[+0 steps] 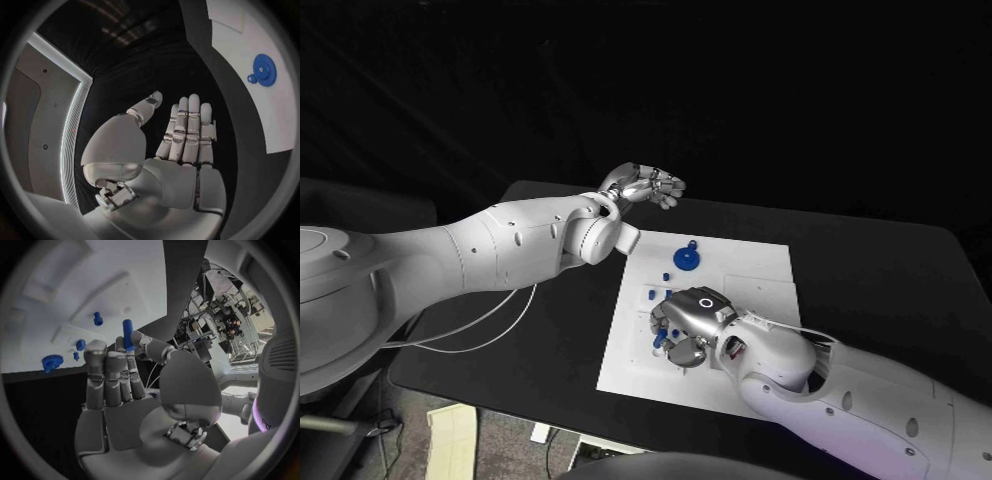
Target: Assemble the parts on the task board
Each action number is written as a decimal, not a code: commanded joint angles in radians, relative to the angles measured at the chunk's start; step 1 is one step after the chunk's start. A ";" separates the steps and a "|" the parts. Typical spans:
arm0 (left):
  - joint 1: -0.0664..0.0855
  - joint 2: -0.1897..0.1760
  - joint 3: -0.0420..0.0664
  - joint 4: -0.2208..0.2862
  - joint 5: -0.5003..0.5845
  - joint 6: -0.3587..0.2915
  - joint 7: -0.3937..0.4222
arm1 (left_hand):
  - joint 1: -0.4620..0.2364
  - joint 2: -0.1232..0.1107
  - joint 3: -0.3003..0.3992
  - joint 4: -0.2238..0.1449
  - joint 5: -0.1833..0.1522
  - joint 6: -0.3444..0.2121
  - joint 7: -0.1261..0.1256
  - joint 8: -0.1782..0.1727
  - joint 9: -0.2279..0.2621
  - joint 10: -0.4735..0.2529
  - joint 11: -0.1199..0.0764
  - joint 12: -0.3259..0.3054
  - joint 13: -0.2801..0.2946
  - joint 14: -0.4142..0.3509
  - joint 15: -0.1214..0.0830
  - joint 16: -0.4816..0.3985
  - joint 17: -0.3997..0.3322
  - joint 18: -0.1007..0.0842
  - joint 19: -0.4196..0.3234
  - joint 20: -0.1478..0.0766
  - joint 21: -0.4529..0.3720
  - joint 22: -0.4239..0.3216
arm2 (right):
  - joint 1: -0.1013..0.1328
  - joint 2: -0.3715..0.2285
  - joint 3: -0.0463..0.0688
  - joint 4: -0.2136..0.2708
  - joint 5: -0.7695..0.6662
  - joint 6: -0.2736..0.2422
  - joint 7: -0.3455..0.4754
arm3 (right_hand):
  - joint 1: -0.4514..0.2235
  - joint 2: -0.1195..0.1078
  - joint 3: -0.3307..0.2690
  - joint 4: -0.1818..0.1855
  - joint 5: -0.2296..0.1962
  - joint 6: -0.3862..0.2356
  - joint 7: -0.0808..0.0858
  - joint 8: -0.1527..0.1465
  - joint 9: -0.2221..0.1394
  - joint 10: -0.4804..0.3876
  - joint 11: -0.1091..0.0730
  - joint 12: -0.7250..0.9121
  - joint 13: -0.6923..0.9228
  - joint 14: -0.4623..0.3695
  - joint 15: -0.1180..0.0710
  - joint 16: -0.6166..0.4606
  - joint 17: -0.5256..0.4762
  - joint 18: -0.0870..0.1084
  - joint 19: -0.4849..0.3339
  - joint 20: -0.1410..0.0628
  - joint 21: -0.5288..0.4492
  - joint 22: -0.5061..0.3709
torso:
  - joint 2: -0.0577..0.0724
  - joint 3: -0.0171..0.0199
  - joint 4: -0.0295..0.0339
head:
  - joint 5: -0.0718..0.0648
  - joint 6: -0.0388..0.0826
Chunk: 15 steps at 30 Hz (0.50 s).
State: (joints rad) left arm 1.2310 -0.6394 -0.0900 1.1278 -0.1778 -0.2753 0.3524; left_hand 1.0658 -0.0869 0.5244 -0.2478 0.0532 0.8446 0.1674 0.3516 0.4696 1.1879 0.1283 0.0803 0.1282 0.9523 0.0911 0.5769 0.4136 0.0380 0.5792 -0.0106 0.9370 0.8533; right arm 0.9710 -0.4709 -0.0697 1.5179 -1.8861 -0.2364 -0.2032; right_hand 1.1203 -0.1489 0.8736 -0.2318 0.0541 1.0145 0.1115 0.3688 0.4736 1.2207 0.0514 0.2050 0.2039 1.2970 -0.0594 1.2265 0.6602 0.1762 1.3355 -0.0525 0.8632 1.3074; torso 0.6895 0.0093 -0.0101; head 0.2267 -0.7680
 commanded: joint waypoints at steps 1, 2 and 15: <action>0.001 0.005 0.001 0.001 0.005 0.013 0.009 | -0.004 0.006 0.000 -0.005 0.001 -0.009 0.001 0.003 -0.002 0.000 -0.001 -0.006 -0.002 0.009 0.002 -0.005 0.001 0.020 -0.002 0.004 -0.006 -0.001 | -0.009 0.006 -0.002 -0.009 -0.034 -0.001 -0.008 | -0.003 0.002 0.006 -0.002 -0.005 0.006 0.000 0.007 0.006 0.056 -0.009 0.004 0.001 -0.008 -0.010 0.002 -0.001 0.086 -0.006 -0.016 0.005 0.018 | 0.000 -0.0003 -0.0009 | 0.004 -0.003; 0.001 0.006 0.001 0.001 0.005 0.013 0.009 | -0.004 0.006 0.000 -0.005 0.001 -0.009 0.001 0.003 -0.002 0.000 -0.001 -0.006 -0.002 0.009 0.002 -0.005 0.001 0.020 -0.002 0.004 -0.006 -0.001 | -0.010 0.007 -0.002 -0.009 -0.034 -0.001 -0.008 | -0.003 0.002 0.007 -0.002 -0.005 0.006 0.000 0.007 0.006 0.056 -0.009 0.004 0.001 -0.008 -0.010 0.002 -0.001 0.086 -0.006 -0.016 0.005 0.018 | 0.000 -0.0003 -0.0009 | 0.004 -0.003; 0.001 0.007 0.001 -0.001 0.005 0.014 0.009 | -0.004 0.006 0.000 -0.005 0.001 -0.010 0.002 0.004 -0.002 0.000 0.000 -0.006 -0.002 0.009 0.002 -0.007 0.002 0.020 -0.002 0.004 -0.007 -0.001 | -0.029 0.019 -0.003 -0.035 -0.039 0.007 -0.018 | -0.003 0.002 0.009 -0.004 -0.005 0.006 0.000 0.007 0.006 0.056 -0.009 0.004 0.001 -0.008 -0.011 0.002 -0.002 0.086 -0.006 -0.016 0.006 0.018 | 0.000 0.0006 -0.0007 | 0.013 -0.013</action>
State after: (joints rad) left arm 1.2310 -0.6342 -0.0900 1.1251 -0.1778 -0.2743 0.3523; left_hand 1.0658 -0.0869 0.5244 -0.2478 0.0532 0.8411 0.1710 0.3516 0.4687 1.1879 0.1283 0.0803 0.1273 0.9559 0.0947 0.5769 0.4145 0.0379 0.5793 -0.0106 0.9370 0.8533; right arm 0.9439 -0.4544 -0.0730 1.4834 -1.9068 -0.2357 -0.2144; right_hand 1.1202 -0.1489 0.8763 -0.2347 0.0541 1.0128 0.1094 0.3733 0.4744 1.2207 0.0514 0.2048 0.2039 1.2971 -0.0596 1.2265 0.6594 0.1762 1.3354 -0.0524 0.8632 1.3073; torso 0.6893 0.0095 -0.0106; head 0.2379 -0.7798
